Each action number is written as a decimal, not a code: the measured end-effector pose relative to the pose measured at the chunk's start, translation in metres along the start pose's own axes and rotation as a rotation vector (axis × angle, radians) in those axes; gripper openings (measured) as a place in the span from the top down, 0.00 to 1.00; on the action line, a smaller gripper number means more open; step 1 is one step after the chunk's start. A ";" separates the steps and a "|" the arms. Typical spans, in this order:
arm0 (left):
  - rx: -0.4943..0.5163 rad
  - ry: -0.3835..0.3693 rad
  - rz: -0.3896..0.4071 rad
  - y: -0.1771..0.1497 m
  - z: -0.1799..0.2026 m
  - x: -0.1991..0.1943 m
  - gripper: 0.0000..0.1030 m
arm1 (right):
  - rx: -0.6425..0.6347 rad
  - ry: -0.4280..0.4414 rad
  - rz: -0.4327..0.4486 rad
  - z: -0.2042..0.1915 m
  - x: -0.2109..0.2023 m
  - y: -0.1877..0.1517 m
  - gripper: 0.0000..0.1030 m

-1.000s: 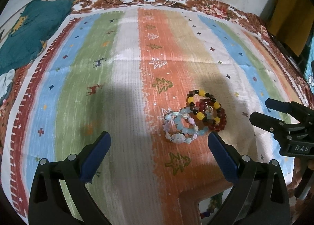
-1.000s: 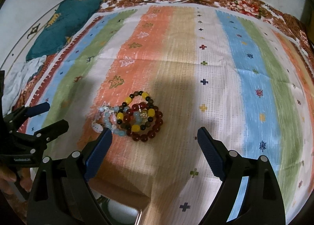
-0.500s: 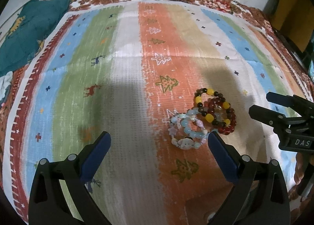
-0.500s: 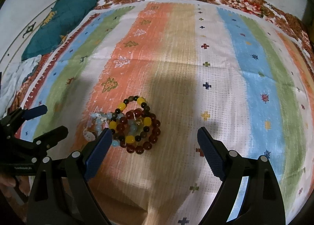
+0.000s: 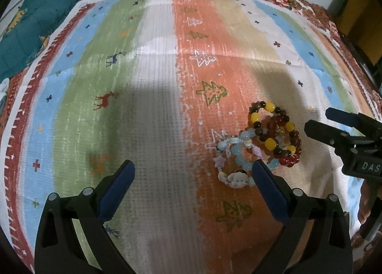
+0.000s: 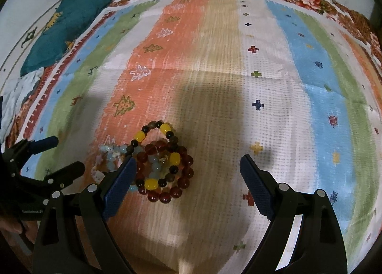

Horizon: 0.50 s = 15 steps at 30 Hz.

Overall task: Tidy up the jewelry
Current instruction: 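Move both tools back to the remaining bracelet pile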

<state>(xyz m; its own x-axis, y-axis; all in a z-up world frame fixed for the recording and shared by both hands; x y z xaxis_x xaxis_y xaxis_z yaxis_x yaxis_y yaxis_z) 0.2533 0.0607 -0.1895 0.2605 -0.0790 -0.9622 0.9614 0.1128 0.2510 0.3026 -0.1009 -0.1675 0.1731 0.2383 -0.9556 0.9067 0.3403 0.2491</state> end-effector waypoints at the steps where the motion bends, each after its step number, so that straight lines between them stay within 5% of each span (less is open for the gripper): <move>1: -0.001 0.001 -0.005 0.000 -0.001 0.001 0.07 | 0.003 0.000 -0.001 0.001 0.002 0.002 0.14; 15: -0.002 0.026 -0.047 0.004 -0.012 0.018 0.08 | 0.035 0.007 -0.043 0.005 0.028 0.015 0.14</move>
<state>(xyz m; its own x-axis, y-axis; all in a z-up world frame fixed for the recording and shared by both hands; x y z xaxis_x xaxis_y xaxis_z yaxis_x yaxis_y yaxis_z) 0.2604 0.0712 -0.2074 0.2127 -0.0585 -0.9754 0.9724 0.1111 0.2054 0.3233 -0.0939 -0.1913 0.1309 0.2304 -0.9643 0.9262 0.3184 0.2018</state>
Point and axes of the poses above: each gripper's, at about its wrist camera, not at the fingertips, and x roughly the way its jaws point, z to its right, y to its top, the point moved 10 cm from there along x, roughly the way its jaws point, and after that the axes turned 9 degrees about -z, right-handed, at the moved point
